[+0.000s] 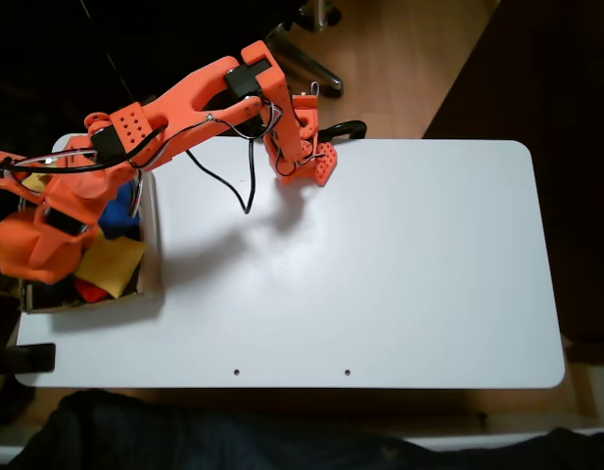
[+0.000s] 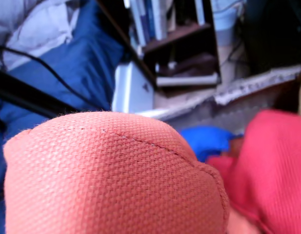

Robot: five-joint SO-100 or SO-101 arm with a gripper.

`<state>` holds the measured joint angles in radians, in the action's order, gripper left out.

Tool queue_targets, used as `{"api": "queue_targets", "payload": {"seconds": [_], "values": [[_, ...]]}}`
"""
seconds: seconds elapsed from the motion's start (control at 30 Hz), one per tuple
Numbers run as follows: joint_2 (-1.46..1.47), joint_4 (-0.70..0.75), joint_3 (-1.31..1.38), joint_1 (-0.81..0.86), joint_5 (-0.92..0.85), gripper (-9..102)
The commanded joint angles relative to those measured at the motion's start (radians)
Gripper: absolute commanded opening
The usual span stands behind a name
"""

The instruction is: Grasp a bag and put it in the box.

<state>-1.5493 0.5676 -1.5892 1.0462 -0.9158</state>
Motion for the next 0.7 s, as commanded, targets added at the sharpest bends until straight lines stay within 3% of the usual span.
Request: {"api": "queue_targets", "payload": {"seconds": [0.0,0.33,0.47,0.67], "values": [[-0.098,-0.052,-0.031,-0.006,-0.018,3],[-0.161,-0.087,-0.172,-0.015,-0.066,15],[-0.169,-0.11,-0.189,-0.014,-0.074,25],[-0.196,-0.121,-0.218,-0.014,-0.067,27]]}}
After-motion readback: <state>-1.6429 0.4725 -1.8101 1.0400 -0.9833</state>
